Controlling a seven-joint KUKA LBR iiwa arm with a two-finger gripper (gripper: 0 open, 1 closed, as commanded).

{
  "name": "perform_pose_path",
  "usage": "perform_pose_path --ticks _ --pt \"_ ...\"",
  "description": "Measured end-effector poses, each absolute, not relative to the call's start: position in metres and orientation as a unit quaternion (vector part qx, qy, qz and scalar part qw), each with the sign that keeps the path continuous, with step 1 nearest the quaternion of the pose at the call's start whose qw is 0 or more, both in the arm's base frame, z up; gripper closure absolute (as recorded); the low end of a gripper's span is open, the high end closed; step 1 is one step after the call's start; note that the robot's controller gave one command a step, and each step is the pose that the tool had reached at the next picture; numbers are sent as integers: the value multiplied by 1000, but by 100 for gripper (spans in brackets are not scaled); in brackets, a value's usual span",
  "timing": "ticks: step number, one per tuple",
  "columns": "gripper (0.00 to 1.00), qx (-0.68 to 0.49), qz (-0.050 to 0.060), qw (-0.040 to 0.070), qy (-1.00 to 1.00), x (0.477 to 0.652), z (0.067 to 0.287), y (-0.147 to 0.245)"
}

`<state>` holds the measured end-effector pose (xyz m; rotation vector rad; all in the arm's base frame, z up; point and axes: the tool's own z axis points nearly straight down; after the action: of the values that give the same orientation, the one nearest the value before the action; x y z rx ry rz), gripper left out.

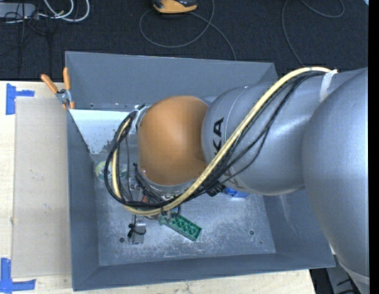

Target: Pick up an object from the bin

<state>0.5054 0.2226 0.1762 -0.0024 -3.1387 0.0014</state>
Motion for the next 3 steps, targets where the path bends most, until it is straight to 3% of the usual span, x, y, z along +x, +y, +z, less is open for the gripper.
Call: perform_pose_path --ticks 1,2,3 --pt "0 11 0 0 -1000 576 106 172" --pt "0 12 2 5 -1000 603 64 135" --pt "0 -48 0 2 -999 576 97 110"
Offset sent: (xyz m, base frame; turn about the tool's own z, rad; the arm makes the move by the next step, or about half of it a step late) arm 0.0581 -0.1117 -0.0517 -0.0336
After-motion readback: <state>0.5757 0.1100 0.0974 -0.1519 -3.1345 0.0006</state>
